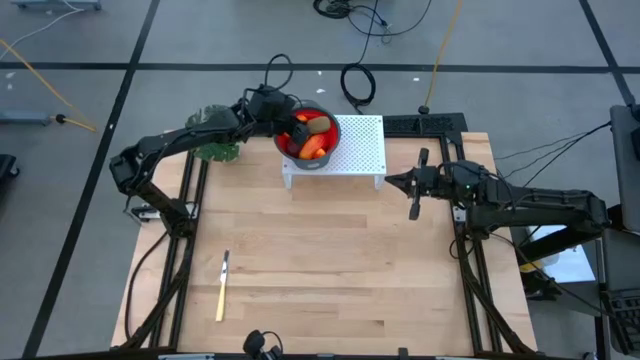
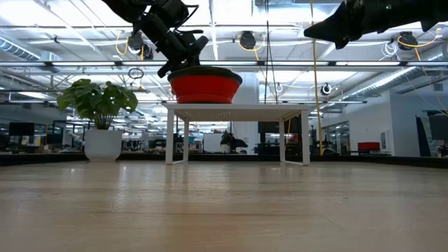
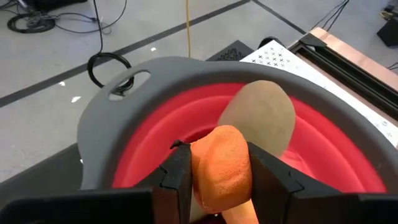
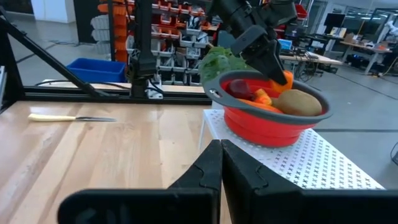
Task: Pick & Place Fruit
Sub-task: Put the orange into the red strainer bowl on the shelf, then put the yellow knife on the shelf
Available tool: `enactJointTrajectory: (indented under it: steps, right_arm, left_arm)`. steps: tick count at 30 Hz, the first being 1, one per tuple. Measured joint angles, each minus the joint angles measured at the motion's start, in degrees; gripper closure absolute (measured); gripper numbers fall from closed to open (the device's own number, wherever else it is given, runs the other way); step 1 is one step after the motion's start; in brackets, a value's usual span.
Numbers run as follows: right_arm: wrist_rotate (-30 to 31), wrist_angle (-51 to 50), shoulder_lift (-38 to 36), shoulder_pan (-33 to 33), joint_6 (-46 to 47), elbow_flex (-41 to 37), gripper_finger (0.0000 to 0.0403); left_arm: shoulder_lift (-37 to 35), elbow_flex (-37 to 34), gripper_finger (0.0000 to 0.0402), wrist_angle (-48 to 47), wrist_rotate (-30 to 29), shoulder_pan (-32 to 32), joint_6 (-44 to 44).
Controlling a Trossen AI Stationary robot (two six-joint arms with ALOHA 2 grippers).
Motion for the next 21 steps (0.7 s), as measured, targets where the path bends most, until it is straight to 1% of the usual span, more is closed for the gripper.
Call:
enactJointTrajectory:
  steps: [7,9,17,21]
  right_arm:
    - [-0.03,0.00,0.00,0.01,-0.94,0.00,0.0403]
    - [-0.03,0.00,0.00,0.01,-0.93,0.00,0.0403]
    - [-0.03,0.06,0.00,0.01,-0.94,0.00,0.0403]
    - [-0.42,0.07,0.00,0.01,-0.93,0.00,0.0403]
  left_arm:
    - [0.00,0.00,0.0283,-0.68,-1.06,-0.02,-0.14]
    - [0.00,0.00,0.0277,-0.68,-1.03,0.00,-0.20]
    - [-0.01,0.00,0.0206,-0.68,-1.31,-0.02,-0.17]
    - [-0.41,0.04,0.0180,-0.59,-1.33,0.31,0.02]
